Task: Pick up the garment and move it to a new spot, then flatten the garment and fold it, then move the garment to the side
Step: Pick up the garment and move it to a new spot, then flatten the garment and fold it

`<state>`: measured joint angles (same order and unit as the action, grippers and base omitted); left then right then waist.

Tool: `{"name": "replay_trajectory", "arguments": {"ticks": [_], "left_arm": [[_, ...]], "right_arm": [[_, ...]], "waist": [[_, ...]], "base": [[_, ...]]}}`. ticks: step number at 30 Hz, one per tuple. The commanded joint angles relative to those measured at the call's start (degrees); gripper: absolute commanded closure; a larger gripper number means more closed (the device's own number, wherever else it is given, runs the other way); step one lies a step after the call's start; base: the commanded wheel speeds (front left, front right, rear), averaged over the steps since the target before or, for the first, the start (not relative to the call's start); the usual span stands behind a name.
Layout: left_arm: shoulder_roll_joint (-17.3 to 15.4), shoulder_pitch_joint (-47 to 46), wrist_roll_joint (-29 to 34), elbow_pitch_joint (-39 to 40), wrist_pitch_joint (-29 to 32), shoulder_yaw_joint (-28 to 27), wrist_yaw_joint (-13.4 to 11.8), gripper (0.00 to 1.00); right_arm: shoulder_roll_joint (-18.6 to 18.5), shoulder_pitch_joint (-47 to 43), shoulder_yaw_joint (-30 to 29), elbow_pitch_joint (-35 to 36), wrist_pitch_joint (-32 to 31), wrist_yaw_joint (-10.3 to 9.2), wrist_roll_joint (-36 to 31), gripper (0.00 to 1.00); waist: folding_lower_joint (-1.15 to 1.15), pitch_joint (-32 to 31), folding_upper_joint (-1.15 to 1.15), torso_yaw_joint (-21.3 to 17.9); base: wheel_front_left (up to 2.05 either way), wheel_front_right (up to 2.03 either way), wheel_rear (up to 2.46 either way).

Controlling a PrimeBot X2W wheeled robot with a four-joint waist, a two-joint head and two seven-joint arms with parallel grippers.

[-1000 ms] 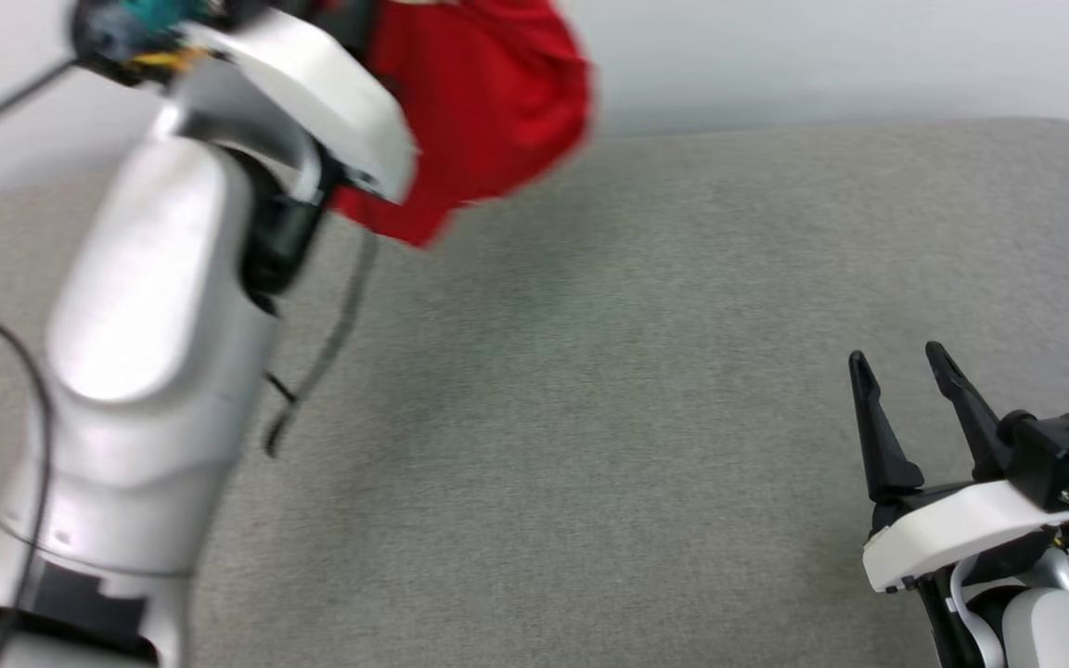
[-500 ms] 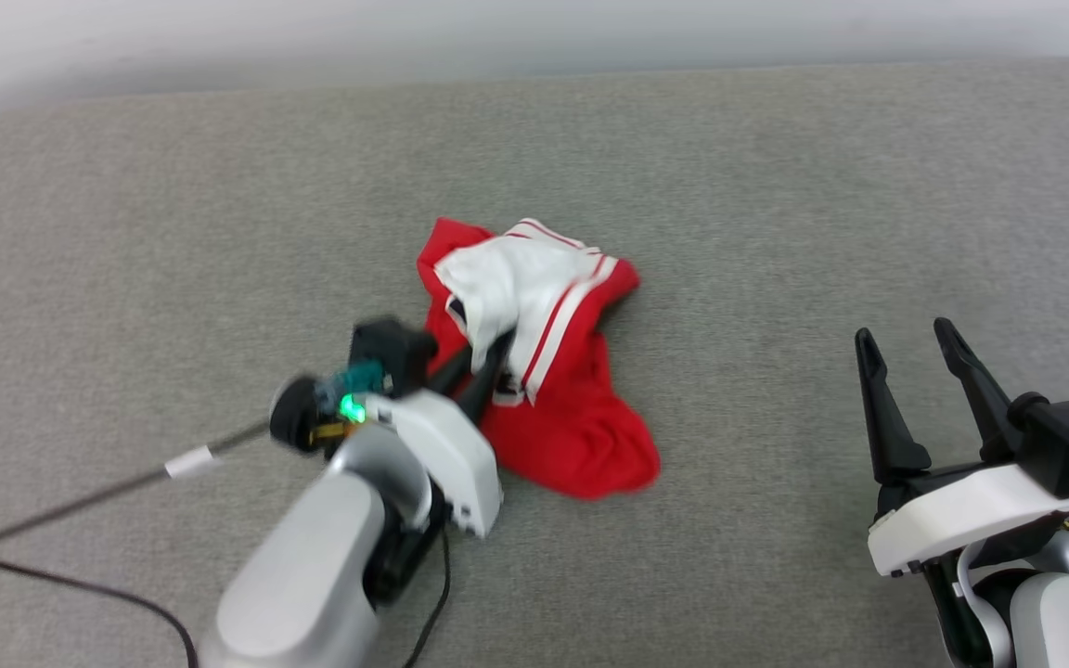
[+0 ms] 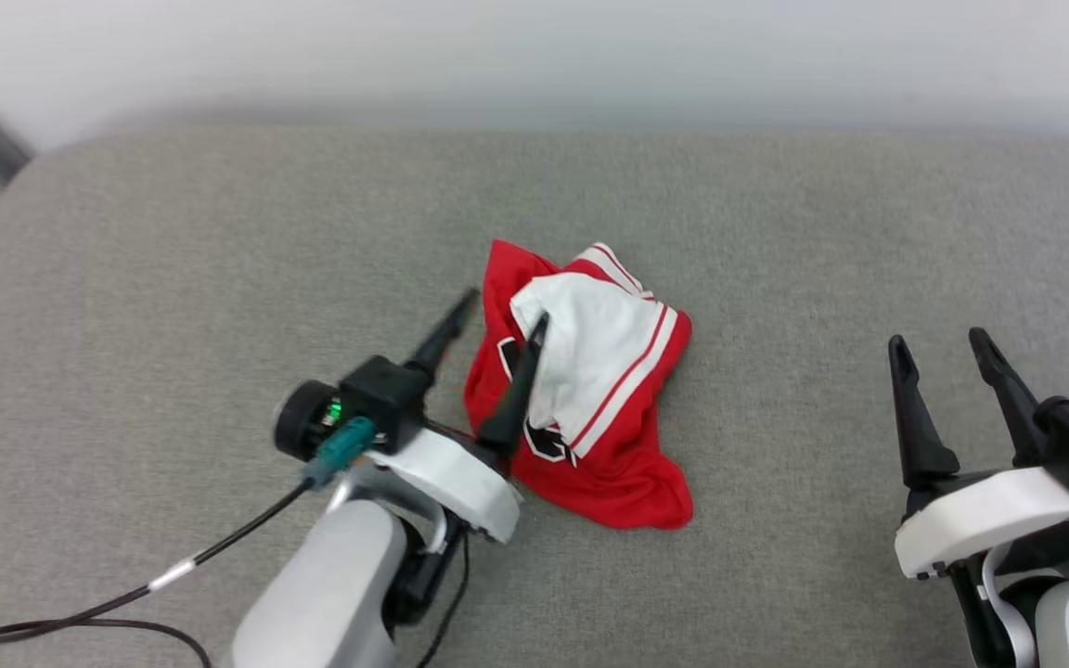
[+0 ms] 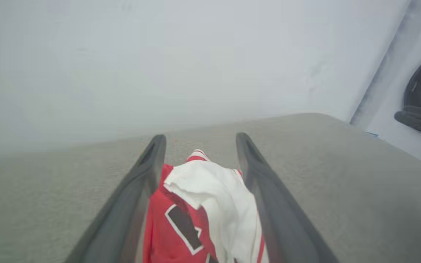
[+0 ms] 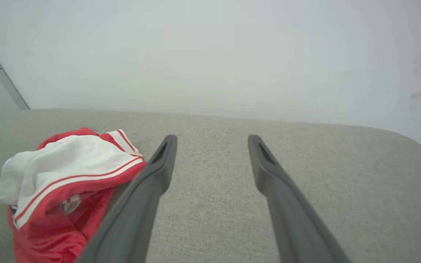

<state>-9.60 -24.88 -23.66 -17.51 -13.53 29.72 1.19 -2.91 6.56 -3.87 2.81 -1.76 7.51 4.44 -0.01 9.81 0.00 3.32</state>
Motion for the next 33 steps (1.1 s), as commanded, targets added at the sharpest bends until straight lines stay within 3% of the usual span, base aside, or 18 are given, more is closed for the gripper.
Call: {"name": "replay_trajectory", "arguments": {"ticks": [1,13,18,33], "left_arm": [[-0.55,1.33,0.45,1.58,-0.81,-1.38,-1.26,0.00],[-6.47,11.25,-0.52,7.19,-1.44,-10.70,-8.92,0.00],[-8.95,16.53,-0.41,8.40,-0.08,-10.72,-9.75,0.00],[-9.63,19.39,-0.39,11.55,1.10,-10.21,-11.66,0.00]], "right_arm": [[0.06,-1.09,-0.33,0.31,-0.44,-0.04,-0.44,0.00],[0.06,-6.06,0.11,1.46,-2.10,-0.04,0.00,0.00],[0.05,-8.69,0.73,1.73,-2.73,-0.04,0.15,0.00],[0.06,-10.88,1.21,3.04,-3.36,-0.04,1.28,0.00]], "waist": [[0.01,-1.70,0.00,0.84],[0.01,-7.71,0.00,0.33],[0.01,-10.11,0.00,-0.49],[0.01,-10.77,0.00,-1.35]], "base": [[0.00,0.00,0.00],[0.00,0.00,0.00],[0.00,0.00,0.00],[0.00,0.00,0.00]]}}
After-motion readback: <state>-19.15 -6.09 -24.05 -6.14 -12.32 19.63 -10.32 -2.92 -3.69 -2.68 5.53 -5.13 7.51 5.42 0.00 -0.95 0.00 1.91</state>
